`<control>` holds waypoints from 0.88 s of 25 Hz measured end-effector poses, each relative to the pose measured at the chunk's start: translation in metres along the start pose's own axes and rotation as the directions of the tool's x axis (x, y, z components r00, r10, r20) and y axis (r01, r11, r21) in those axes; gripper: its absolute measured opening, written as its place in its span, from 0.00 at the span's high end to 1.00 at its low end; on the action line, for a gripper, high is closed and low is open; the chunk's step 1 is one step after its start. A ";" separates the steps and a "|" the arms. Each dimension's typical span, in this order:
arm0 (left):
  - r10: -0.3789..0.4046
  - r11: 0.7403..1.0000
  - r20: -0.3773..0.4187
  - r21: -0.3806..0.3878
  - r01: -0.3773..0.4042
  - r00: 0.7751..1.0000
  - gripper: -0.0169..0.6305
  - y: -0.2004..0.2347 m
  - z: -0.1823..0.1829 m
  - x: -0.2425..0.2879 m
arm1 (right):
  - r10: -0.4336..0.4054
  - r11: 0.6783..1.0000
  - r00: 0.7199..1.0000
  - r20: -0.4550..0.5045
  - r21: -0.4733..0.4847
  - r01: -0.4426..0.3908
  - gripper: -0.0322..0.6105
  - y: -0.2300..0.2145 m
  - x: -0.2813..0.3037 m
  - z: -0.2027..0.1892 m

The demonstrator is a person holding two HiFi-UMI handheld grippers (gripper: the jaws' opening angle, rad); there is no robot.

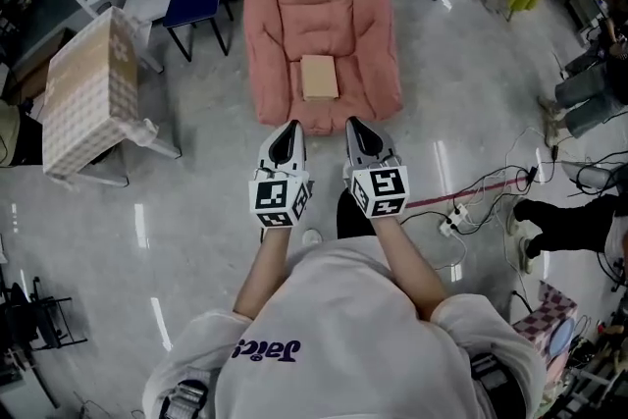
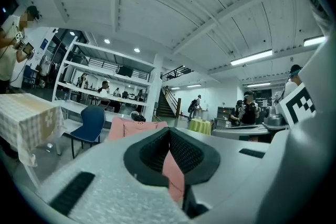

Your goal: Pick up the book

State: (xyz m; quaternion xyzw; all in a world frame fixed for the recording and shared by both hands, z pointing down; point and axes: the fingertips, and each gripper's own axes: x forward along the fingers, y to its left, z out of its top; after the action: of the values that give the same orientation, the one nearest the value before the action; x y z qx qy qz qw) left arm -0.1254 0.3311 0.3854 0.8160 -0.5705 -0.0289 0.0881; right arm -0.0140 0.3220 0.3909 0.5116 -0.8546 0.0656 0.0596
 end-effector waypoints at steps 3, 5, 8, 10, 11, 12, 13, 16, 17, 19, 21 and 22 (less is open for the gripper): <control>0.018 1.000 -0.022 0.002 -0.018 1.000 0.95 0.009 0.001 0.042 | 0.039 0.999 0.999 -0.021 0.016 -0.039 0.93 -0.021 0.041 0.003; 0.029 1.000 -0.031 0.008 -0.028 0.999 0.95 0.013 0.003 0.076 | 0.070 0.997 0.997 -0.031 0.020 -0.069 0.93 -0.040 0.070 0.007; 0.036 0.999 -0.049 0.016 -0.036 0.998 0.95 0.016 0.006 0.134 | 0.089 0.996 0.995 -0.037 0.033 -0.088 0.93 -0.079 0.115 0.017; 0.049 0.999 -0.062 0.012 -0.048 0.997 0.95 0.017 0.007 0.173 | 0.097 0.995 0.994 -0.048 0.044 -0.095 0.93 -0.109 0.143 0.026; 0.059 0.998 -0.067 0.005 -0.059 0.996 0.95 0.018 0.008 0.191 | 0.103 0.994 0.993 -0.059 0.049 -0.100 0.93 -0.123 0.155 0.029; 0.070 0.998 -0.070 -0.001 -0.070 0.995 0.95 0.019 0.009 0.208 | 0.111 0.993 0.991 -0.071 0.055 -0.107 0.93 -0.136 0.166 0.031; 0.079 0.997 -0.076 -0.007 -0.079 0.994 0.95 0.020 0.009 0.223 | 0.122 0.991 0.989 -0.086 0.059 -0.117 0.93 -0.148 0.176 0.031; 0.101 0.994 -0.105 -0.036 -0.105 0.989 0.95 0.025 0.000 0.257 | 0.158 0.986 0.979 -0.132 0.065 -0.151 0.93 -0.172 0.202 0.023; 0.109 0.992 -0.122 -0.043 -0.115 0.987 0.95 0.027 -0.006 0.264 | 0.164 0.985 0.976 -0.142 0.071 -0.155 0.93 -0.179 0.210 0.018; 0.125 0.990 -0.167 -0.045 -0.134 0.978 0.95 0.034 -0.022 0.279 | 0.158 0.985 0.975 -0.159 0.094 -0.144 0.93 -0.195 0.228 0.005; 0.142 0.986 -0.217 -0.057 -0.158 0.966 0.95 0.040 -0.041 0.292 | 0.154 0.984 0.970 -0.187 0.120 -0.133 0.93 -0.212 0.243 -0.012; 0.150 0.983 -0.242 -0.068 -0.171 0.959 0.95 0.043 -0.051 0.296 | 0.157 0.983 0.966 -0.204 0.129 -0.132 0.93 -0.219 0.250 -0.022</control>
State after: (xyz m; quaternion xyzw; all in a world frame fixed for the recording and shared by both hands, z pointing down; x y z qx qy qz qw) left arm -0.0547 0.0451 0.4592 0.7600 -0.6186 0.0502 0.1930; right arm 0.0625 0.0070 0.4655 0.4404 -0.8732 0.1731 0.1168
